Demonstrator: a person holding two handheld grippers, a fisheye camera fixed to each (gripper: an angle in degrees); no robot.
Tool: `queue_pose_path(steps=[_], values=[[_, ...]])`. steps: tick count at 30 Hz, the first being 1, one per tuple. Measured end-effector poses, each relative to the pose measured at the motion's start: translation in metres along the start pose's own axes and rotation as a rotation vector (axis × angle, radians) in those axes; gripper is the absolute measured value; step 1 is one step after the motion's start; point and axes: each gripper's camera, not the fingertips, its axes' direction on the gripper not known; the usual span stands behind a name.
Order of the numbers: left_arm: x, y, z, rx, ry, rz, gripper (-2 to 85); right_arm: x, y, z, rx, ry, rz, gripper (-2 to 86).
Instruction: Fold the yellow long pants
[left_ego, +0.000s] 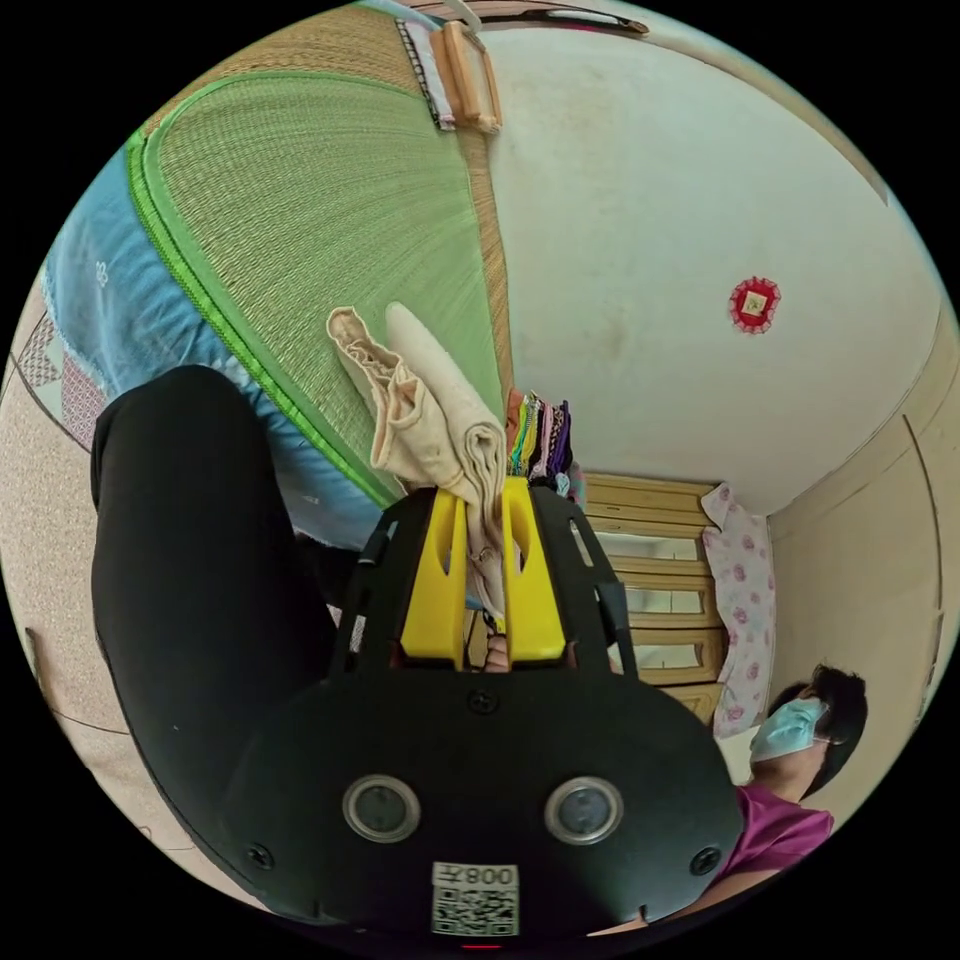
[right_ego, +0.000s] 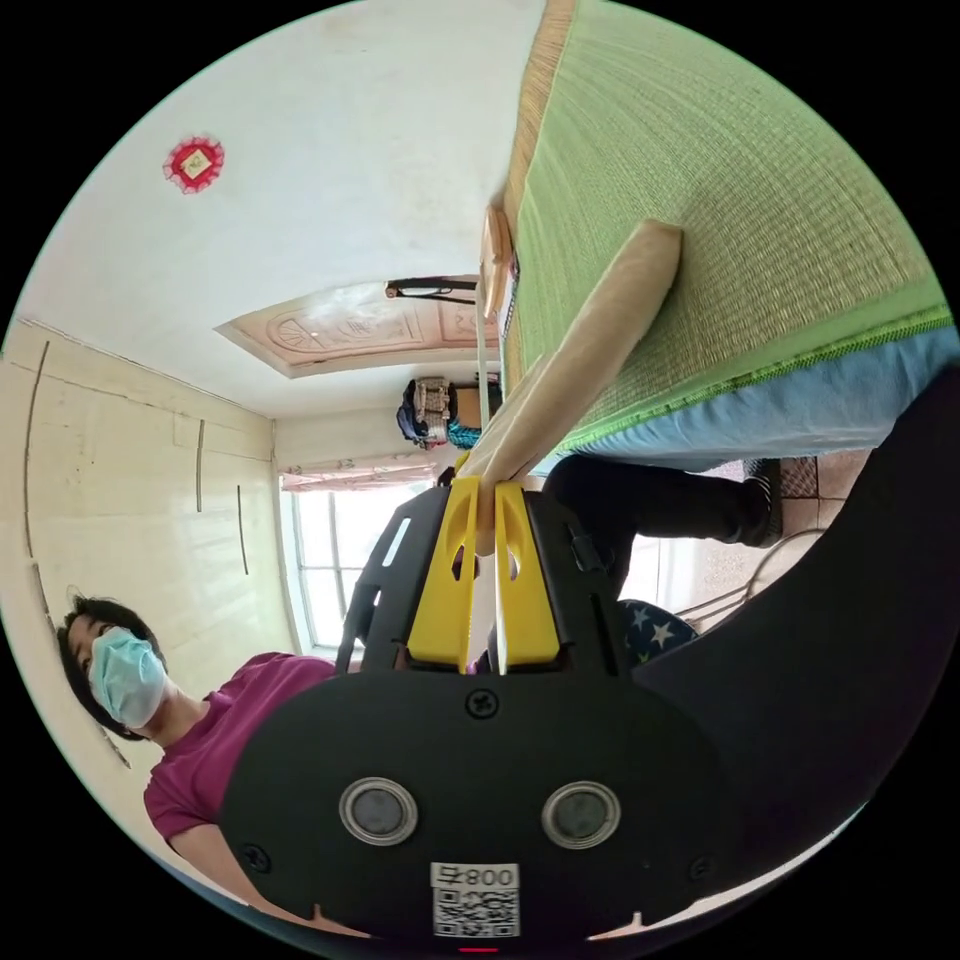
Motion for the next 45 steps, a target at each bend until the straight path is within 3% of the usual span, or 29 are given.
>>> queue_pose_path(steps=[8,14,21,25,28,32,36,40,45], values=[[0.073,-0.038,0.162,-0.079,0.018,0.065,6.9,-0.028,0.017,-0.090,0.089,-0.029,-0.103,1.8],[0.170,-0.082,0.336,-0.157,0.042,0.166,6.8,-0.068,0.002,-0.190,0.201,-0.037,-0.208,1.7],[0.387,-0.116,0.621,-0.311,0.239,0.466,6.9,-0.189,0.002,-0.361,0.420,0.049,-0.505,1.6],[0.510,-0.088,0.807,-0.459,0.362,0.645,7.0,-0.261,0.053,-0.477,0.626,0.167,-0.682,1.6],[0.556,-0.055,0.940,-0.592,0.384,0.719,7.1,-0.273,0.101,-0.543,0.772,0.286,-0.723,1.6],[0.548,-0.015,1.094,-0.739,0.285,0.738,7.2,-0.212,0.148,-0.612,0.943,0.352,-0.572,1.7],[0.476,0.011,1.237,-0.901,-0.042,0.667,7.2,-0.110,0.160,-0.639,0.974,0.328,-0.273,1.9],[0.450,0.010,1.292,-0.939,0.066,0.590,7.4,-0.043,0.177,-0.639,0.969,0.170,-0.252,2.1],[0.465,0.023,1.333,-0.977,0.031,0.685,7.6,-0.032,0.192,-0.644,1.011,0.119,-0.306,1.9]])
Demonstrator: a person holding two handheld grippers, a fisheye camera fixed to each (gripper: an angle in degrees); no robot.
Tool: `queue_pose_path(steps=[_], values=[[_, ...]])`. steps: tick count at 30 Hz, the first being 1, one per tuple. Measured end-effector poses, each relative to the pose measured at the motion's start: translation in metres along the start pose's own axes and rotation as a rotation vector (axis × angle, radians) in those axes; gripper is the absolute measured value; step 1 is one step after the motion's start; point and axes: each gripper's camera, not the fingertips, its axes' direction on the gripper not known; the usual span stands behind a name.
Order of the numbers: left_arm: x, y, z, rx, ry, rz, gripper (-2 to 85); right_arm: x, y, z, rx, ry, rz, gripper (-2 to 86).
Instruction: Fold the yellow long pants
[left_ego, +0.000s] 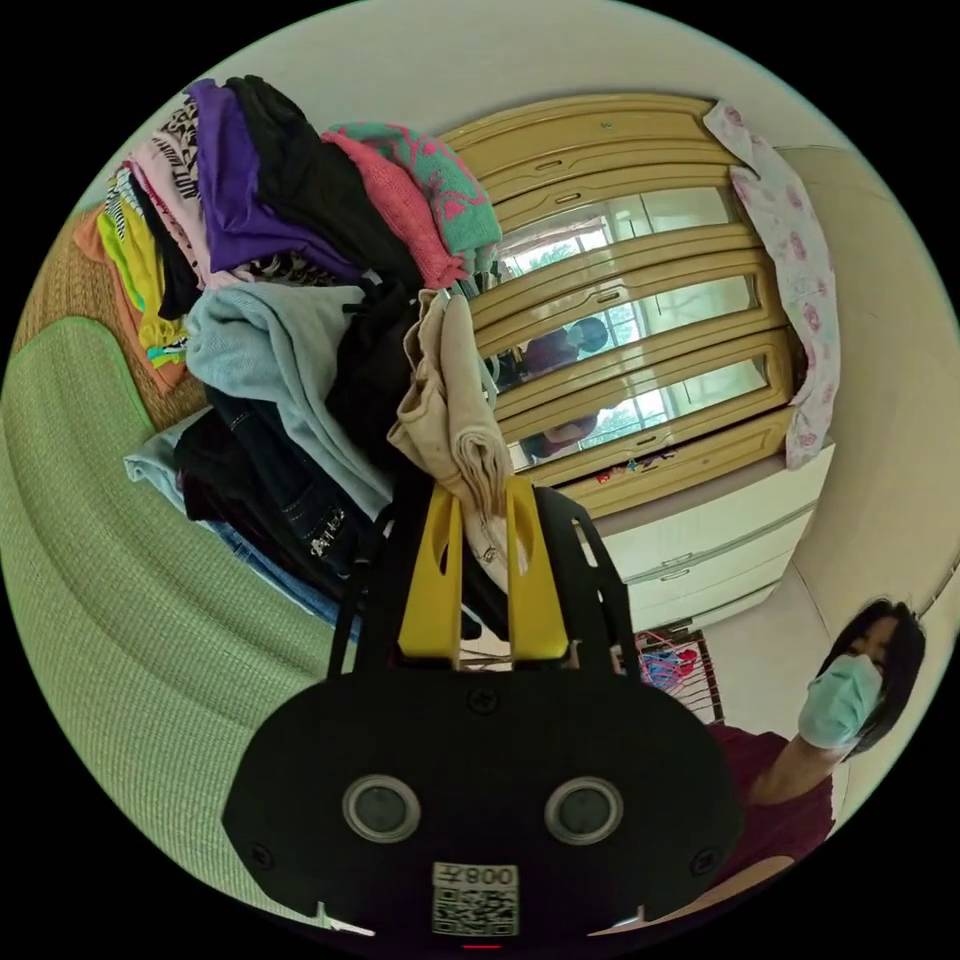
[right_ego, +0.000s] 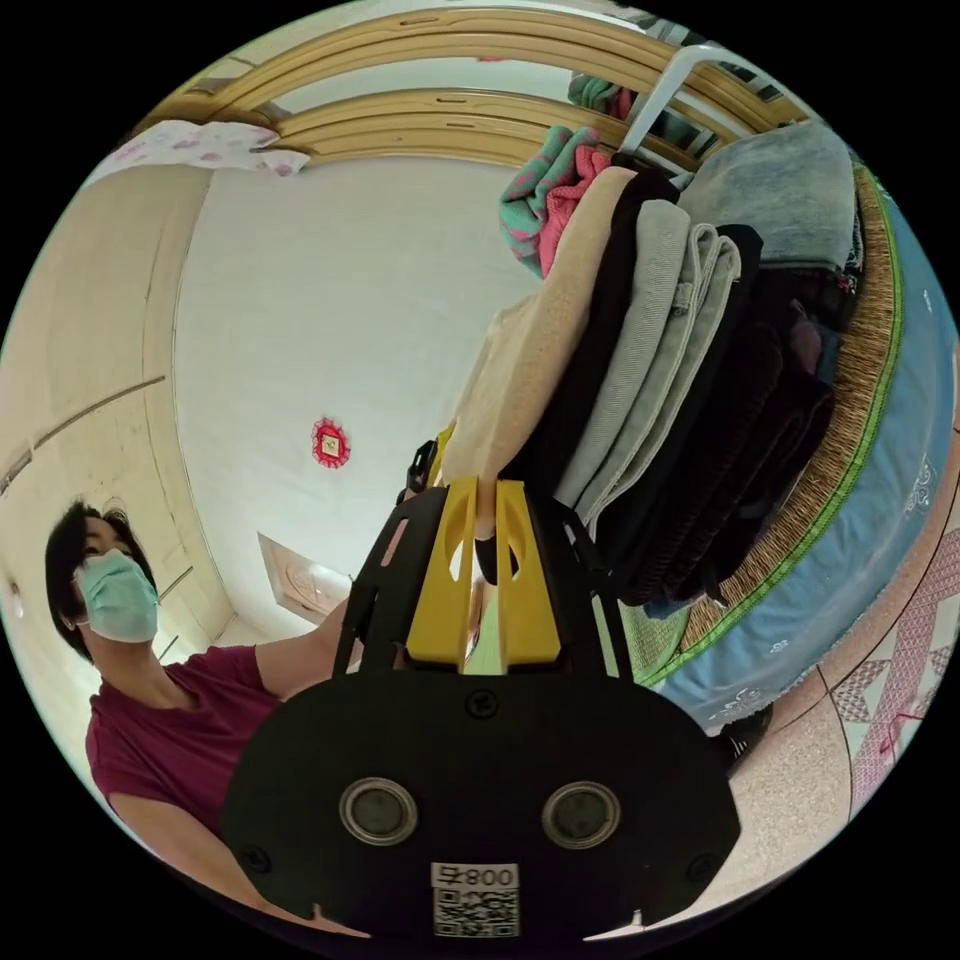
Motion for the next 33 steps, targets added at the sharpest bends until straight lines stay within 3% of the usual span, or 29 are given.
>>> queue_pose_path(steps=[2,6,10,21,28,33], values=[[0.002,-0.003,0.006,0.017,-0.008,0.015,7.1,-0.004,0.002,-0.013,0.009,0.022,-0.012,1.6],[0.028,0.003,0.003,0.142,-0.193,0.113,3.4,-0.016,0.006,-0.038,0.011,0.075,-0.040,0.6],[0.060,-0.004,0.019,0.210,-0.201,0.224,1.1,-0.047,0.001,-0.059,0.052,0.146,-0.129,0.2],[0.076,-0.058,0.142,0.107,-0.562,0.326,0.2,-0.116,-0.012,0.039,-0.088,0.601,-0.491,0.0],[0.066,-0.063,0.180,0.128,-0.490,0.268,0.1,-0.135,-0.001,0.063,-0.014,0.761,-0.597,0.1],[0.075,-0.034,0.193,0.153,-0.412,0.290,0.1,-0.139,-0.009,0.049,-0.011,0.696,-0.553,0.1]])
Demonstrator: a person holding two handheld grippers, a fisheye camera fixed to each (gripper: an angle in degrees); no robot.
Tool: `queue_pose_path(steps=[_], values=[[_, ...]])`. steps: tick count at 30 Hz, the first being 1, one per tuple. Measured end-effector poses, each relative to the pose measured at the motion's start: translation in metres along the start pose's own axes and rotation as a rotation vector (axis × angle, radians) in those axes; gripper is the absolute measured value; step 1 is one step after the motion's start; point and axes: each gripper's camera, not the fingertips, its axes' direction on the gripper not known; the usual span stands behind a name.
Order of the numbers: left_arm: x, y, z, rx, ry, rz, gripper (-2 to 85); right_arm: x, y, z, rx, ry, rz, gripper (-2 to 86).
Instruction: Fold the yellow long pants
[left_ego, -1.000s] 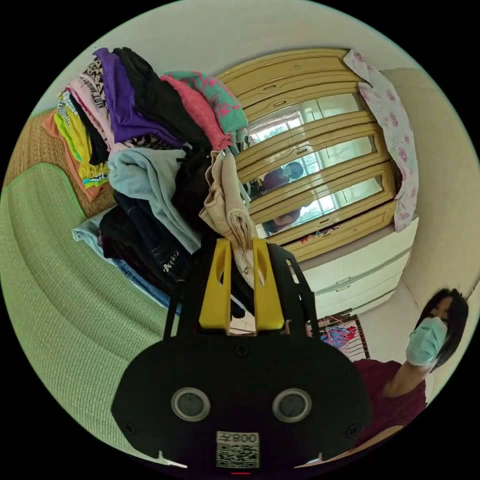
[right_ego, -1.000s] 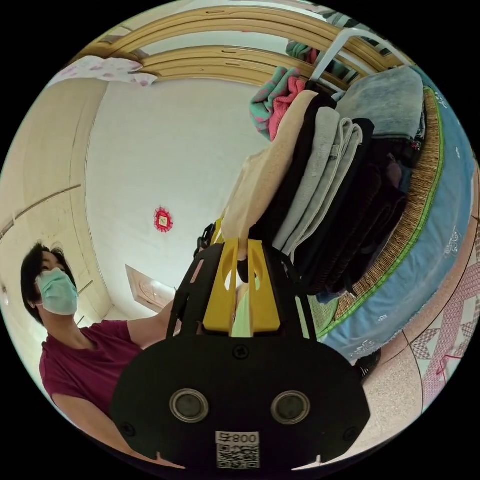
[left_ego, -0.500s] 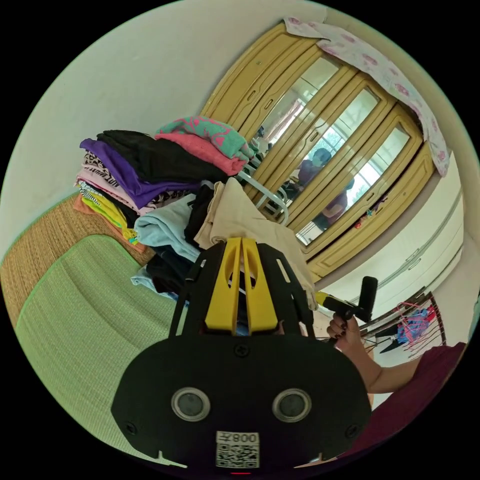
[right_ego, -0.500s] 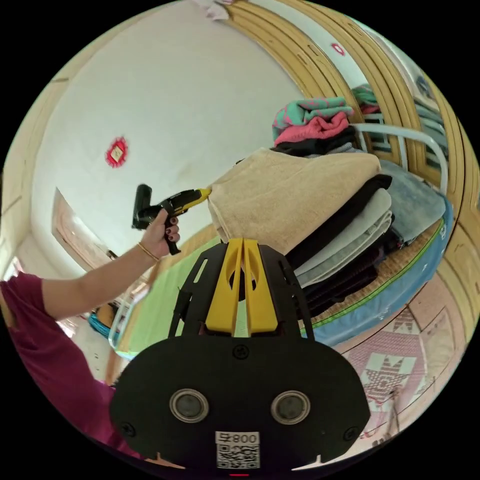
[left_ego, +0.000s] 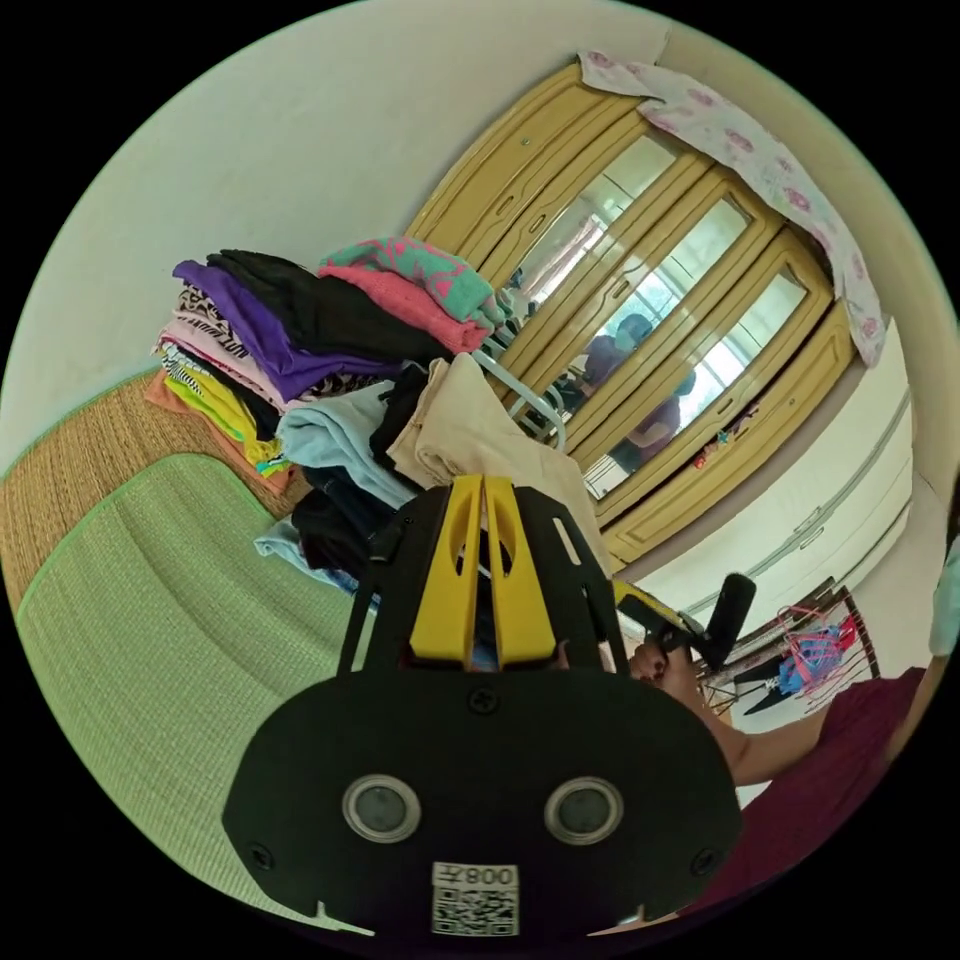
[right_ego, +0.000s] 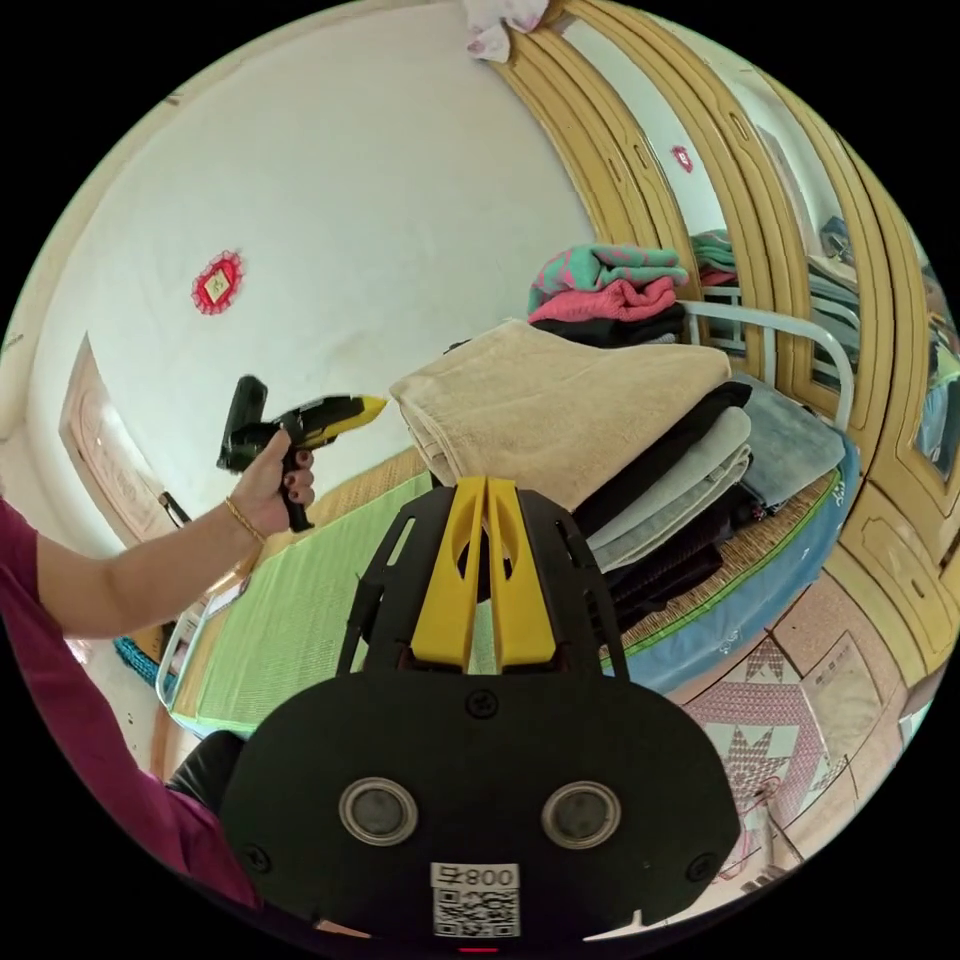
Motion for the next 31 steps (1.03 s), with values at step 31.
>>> queue_pose_path(steps=[31], values=[[0.039,0.286,0.159,-0.718,-0.388,0.064,0.3,0.233,-0.190,0.159,-0.449,0.495,-0.039,11.9]])
